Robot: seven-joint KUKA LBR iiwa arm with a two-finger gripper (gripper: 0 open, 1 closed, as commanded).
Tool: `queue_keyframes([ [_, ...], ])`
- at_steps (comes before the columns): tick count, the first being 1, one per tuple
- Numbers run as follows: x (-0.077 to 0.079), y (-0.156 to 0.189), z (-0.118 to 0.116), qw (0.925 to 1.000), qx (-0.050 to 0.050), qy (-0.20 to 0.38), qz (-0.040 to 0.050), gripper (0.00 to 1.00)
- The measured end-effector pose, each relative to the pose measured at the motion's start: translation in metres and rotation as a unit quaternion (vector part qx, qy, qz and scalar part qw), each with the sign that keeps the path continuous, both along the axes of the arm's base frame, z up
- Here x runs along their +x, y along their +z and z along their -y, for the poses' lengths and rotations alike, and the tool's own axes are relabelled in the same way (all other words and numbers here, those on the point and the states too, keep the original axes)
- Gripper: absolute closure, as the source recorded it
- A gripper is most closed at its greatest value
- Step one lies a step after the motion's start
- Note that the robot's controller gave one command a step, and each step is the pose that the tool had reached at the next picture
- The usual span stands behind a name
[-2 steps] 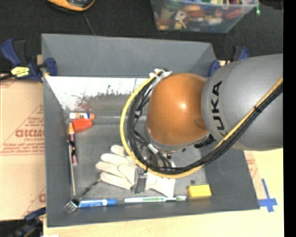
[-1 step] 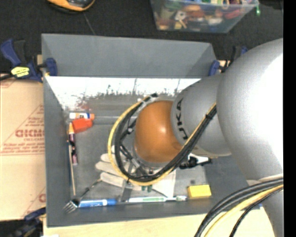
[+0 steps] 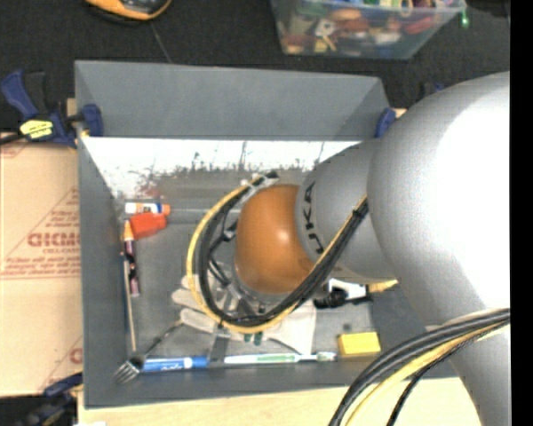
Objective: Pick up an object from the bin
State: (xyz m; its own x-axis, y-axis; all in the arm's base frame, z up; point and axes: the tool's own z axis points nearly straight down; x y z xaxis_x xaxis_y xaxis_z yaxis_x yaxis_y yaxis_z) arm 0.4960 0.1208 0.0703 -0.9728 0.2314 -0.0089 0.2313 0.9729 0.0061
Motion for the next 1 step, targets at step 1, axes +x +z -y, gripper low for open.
queue_keyframes([
  [1, -0.0022, 0.0021, 0.0026, 1.0000, 0.000, 0.005, -0.0016, 0.00],
])
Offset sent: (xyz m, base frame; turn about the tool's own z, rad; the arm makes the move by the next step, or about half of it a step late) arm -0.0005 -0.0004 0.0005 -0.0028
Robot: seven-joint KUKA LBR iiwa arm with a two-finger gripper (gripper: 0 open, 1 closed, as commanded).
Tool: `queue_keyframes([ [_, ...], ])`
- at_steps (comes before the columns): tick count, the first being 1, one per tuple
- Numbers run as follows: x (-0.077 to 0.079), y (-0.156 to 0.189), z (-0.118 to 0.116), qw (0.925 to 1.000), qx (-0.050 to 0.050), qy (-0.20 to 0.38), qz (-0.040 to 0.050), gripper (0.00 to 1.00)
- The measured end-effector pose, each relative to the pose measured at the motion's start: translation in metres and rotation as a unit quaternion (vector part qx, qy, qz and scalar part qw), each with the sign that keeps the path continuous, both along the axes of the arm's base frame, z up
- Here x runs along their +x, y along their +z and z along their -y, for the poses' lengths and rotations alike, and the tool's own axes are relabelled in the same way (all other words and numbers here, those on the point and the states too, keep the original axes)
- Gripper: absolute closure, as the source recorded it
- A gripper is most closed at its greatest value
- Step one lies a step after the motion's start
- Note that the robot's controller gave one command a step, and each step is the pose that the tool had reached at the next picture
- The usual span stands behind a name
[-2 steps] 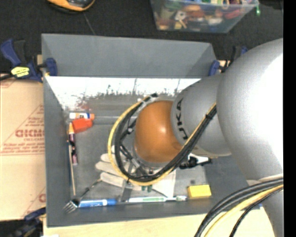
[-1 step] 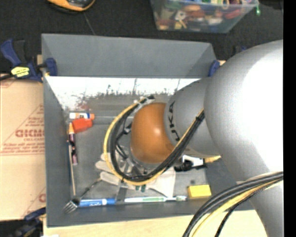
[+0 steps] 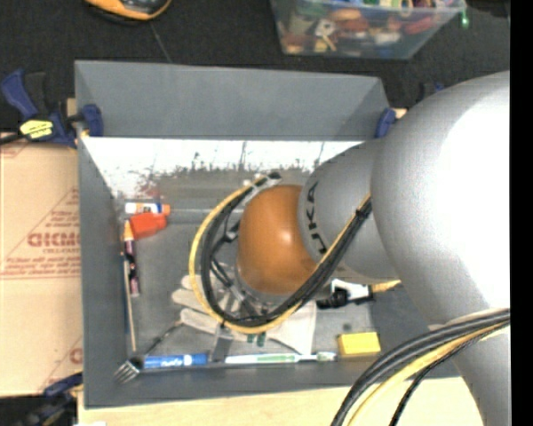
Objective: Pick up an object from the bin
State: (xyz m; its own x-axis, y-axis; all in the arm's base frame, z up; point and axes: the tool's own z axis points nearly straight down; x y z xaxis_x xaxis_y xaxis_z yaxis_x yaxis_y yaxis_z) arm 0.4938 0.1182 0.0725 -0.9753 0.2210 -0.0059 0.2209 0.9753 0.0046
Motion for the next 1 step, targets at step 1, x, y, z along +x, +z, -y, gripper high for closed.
queue_keyframes([
  [1, 0.0023, -0.0012, -0.0018, 1.0000, 0.001, -0.004, 0.0020, 0.00],
])
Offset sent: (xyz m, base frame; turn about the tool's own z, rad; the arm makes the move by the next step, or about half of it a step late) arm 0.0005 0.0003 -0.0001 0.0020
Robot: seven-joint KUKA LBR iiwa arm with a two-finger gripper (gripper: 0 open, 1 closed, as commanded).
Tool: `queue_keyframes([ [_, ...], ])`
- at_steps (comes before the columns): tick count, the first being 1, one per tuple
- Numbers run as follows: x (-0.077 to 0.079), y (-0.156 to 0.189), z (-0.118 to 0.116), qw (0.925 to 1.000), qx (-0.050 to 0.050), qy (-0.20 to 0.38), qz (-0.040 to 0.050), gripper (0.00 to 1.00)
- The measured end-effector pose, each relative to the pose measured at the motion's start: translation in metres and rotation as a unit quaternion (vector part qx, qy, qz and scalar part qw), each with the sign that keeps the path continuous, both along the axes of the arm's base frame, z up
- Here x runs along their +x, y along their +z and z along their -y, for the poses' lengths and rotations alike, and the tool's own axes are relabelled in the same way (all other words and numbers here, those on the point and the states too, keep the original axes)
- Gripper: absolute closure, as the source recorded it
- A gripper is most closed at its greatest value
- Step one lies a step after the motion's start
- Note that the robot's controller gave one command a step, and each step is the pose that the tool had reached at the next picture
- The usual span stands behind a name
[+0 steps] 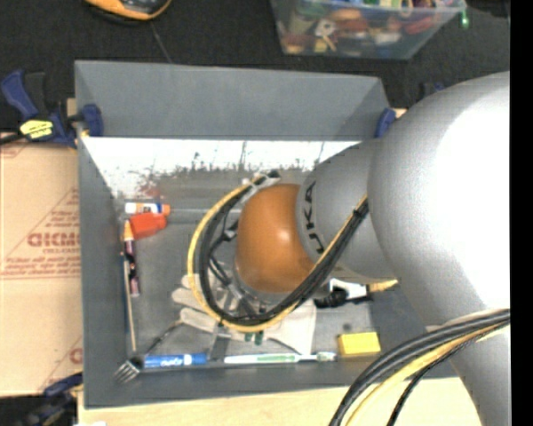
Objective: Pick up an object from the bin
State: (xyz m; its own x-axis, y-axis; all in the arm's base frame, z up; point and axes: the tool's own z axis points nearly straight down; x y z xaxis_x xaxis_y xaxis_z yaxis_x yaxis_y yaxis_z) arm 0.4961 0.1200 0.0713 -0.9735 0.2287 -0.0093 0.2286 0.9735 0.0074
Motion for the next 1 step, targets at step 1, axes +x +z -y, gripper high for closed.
queue_keyframes([
  [1, -0.0006, 0.0020, 0.0015, 1.0000, 0.000, 0.001, 0.0000, 1.00],
])
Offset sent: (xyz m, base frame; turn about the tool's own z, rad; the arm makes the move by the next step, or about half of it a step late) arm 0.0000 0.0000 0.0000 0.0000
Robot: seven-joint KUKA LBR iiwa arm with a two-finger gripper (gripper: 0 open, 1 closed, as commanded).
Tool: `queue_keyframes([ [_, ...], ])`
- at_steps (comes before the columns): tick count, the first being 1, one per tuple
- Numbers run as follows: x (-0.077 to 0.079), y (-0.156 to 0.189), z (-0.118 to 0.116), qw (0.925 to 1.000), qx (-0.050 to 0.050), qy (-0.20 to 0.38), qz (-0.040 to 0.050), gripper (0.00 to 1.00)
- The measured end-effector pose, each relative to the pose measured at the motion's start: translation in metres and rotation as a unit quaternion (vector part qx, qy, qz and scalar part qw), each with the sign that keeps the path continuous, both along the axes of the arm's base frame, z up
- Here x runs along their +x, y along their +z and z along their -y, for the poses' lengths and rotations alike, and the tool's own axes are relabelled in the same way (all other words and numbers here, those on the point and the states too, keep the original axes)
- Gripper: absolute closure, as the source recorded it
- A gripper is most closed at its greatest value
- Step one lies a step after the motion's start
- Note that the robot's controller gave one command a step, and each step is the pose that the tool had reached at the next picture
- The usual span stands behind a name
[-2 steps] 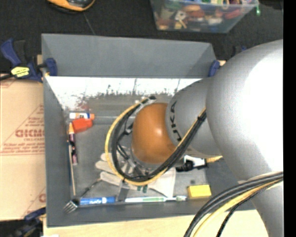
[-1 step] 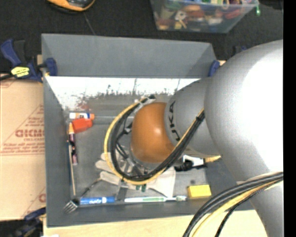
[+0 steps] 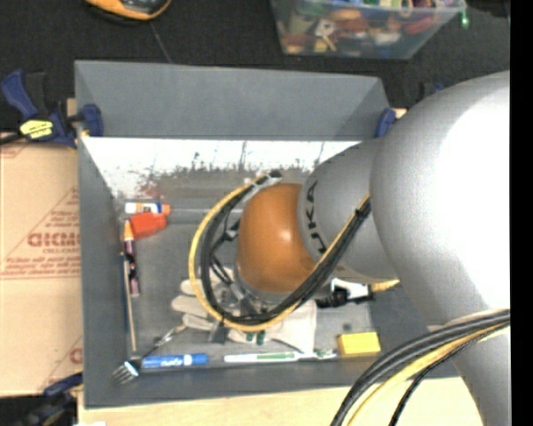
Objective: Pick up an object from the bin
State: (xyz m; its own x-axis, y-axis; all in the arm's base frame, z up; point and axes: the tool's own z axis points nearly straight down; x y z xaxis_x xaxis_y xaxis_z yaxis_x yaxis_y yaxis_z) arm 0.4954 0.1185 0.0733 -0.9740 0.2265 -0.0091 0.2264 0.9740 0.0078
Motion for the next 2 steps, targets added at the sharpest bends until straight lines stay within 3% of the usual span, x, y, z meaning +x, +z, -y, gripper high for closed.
queue_keyframes([
  [2, -0.0004, 0.0030, 0.0003, 1.0000, 0.000, -0.001, 0.0004, 1.00],
])
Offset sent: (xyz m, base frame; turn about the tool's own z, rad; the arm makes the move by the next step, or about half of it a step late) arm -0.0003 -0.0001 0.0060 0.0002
